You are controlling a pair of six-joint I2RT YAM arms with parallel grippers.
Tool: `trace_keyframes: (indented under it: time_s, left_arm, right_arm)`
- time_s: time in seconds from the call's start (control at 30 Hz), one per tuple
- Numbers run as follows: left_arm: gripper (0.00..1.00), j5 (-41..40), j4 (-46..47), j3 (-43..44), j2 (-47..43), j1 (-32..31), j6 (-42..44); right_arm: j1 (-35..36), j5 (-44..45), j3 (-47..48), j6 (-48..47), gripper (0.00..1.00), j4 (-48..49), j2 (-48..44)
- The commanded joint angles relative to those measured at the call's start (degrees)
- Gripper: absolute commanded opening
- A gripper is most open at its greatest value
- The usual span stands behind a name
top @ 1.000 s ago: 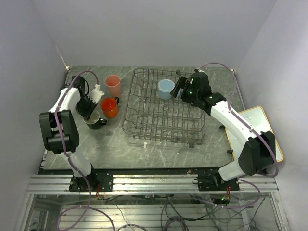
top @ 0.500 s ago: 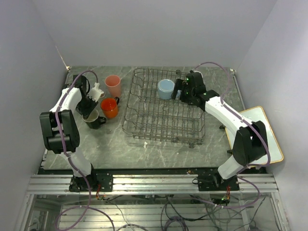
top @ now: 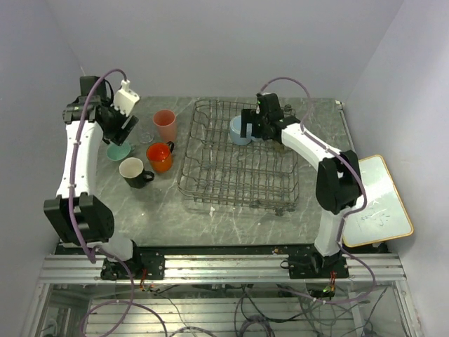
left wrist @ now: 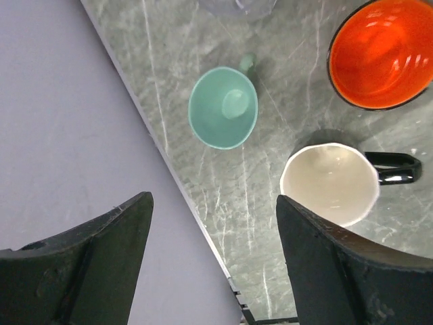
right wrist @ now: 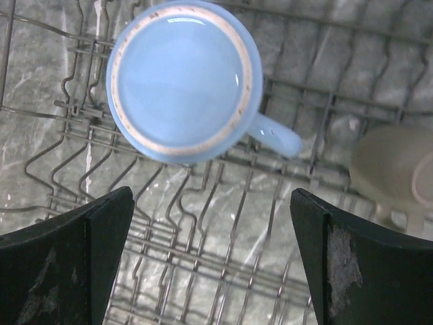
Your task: Unload the cups from the dish rack
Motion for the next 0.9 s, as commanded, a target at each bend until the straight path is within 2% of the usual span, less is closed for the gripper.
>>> trace_keyframes:
  time_s: [0.0,0.13,0.37,0.53,0.63,0.87]
  left_arm:
    - [0.84,6.75,-8.03,5.30,-3.73,-0.48,-2.01]
    - [0.83,9.78,-10.87,5.58,-7.02,-1.53,-2.42]
    - [0.83,12.31,-13.54,5.02,-10.75,-1.94,-1.80]
    - [0.82,12.85,-13.93,4.81,-11.58,-1.89,-1.94]
    - [0.82,12.58,-13.95,5.02,-11.45,-1.91,-1.92]
    - [0.81,14.84,-14.06,7.60,-11.71,-1.95,-2.73]
  right_arm:
    - [-1.01,-5.17,6.80,-9.15,1.00,-2.61,5.21]
    - [-1.52,-7.00,10.62,-14.30,1.00,-4.68,8.81]
    - [-3.60,-8.82,7.41,-18.30,1.00,-1.58,5.38]
    - [-8.35,-18.45,3.41,-18.79,1.00,3.29,3.67]
    - [-8.88,-20.83,2.71,-20.18,1.00,4.54,4.53]
    - [-8.85,-24.18,5.23,-22.43,0.90,3.51,9.19]
